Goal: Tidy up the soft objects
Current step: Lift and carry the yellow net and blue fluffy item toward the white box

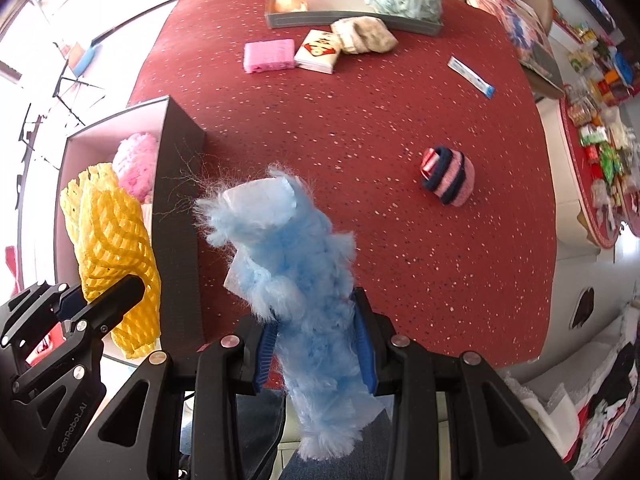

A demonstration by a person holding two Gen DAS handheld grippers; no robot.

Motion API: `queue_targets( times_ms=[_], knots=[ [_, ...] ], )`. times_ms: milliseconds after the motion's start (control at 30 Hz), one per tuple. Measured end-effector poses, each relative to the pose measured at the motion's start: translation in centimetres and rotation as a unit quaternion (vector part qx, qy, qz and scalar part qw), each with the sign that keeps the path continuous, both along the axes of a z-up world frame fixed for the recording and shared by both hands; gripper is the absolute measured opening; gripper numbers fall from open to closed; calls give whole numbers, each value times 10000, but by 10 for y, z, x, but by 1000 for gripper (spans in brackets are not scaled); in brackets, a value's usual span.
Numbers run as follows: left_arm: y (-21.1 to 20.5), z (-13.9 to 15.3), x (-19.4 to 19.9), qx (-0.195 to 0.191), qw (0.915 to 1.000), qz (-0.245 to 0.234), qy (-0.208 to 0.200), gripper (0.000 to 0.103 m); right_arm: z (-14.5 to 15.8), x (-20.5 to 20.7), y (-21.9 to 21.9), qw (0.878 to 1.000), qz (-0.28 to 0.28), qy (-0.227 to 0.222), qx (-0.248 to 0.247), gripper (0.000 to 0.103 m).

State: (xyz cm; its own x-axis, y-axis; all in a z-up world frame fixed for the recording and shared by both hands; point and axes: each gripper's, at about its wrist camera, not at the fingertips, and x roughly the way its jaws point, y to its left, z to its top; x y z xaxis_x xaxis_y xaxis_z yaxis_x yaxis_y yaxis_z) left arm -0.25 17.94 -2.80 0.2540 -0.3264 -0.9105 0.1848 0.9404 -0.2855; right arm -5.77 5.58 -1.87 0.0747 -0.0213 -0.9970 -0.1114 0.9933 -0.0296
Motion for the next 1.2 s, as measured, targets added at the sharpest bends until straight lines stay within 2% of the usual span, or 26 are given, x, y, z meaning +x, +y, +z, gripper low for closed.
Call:
queue_targets(
  times_ms=[1200],
  knots=[
    [52,-8,-23,-73,9959,904,60,17,2,-2,50,9971,750,-46,-133,38]
  ],
)
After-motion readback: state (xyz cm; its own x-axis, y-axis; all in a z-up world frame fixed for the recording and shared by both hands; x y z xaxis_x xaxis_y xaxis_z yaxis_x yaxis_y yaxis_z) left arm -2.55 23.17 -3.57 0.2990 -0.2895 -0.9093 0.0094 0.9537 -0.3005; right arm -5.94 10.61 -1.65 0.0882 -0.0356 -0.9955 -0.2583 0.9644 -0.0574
